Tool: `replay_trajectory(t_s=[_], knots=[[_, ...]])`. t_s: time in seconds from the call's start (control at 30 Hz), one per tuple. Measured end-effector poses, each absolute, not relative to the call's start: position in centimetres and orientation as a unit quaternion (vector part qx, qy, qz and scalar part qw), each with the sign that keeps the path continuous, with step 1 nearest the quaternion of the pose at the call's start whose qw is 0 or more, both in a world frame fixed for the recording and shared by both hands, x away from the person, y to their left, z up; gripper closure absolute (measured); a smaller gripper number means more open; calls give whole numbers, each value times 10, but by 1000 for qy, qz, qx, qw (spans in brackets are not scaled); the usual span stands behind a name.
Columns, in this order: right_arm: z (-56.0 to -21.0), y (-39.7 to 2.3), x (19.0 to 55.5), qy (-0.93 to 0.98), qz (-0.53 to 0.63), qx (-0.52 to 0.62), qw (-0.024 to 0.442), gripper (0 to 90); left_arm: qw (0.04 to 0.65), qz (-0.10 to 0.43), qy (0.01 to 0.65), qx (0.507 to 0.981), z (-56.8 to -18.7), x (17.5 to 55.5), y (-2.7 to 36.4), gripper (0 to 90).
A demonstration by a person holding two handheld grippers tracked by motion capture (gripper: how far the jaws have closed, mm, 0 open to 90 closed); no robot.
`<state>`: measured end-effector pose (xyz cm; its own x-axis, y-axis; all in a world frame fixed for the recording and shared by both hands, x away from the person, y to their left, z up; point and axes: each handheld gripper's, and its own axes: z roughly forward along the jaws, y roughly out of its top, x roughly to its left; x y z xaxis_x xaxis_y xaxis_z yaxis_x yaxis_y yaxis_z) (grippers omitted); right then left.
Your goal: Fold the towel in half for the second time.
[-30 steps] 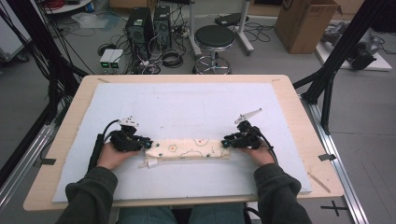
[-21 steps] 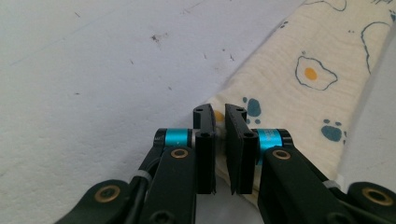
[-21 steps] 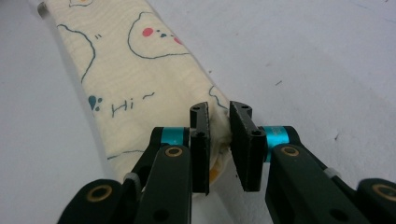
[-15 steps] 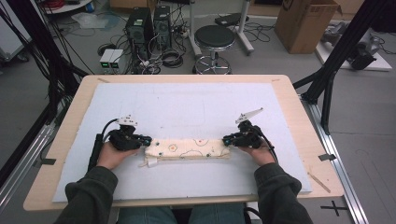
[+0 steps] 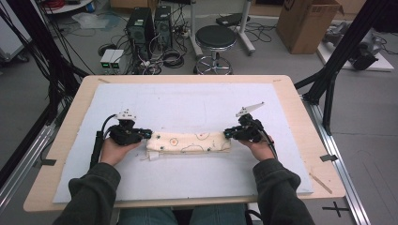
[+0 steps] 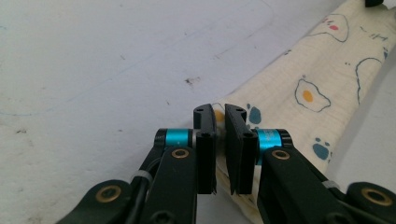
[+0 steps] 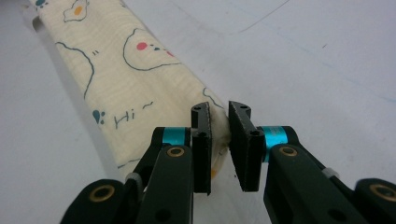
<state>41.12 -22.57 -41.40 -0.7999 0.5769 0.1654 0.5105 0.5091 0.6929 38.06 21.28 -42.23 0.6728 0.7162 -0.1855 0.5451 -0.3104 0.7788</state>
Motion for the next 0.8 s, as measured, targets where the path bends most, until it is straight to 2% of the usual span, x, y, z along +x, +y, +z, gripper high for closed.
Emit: replay_trajectory(t_s=[0.23, 0.37, 0.8], knots=[[-408, -224, 425, 858, 396, 323, 54, 793, 455, 103, 423, 777, -427, 391, 216, 827], [-407, -223, 434, 853, 398, 332, 59, 793, 450, 107, 422, 780, -425, 398, 213, 825], [-425, -225, 452, 838, 396, 369, 62, 791, 443, 108, 455, 765, -439, 417, 209, 804]])
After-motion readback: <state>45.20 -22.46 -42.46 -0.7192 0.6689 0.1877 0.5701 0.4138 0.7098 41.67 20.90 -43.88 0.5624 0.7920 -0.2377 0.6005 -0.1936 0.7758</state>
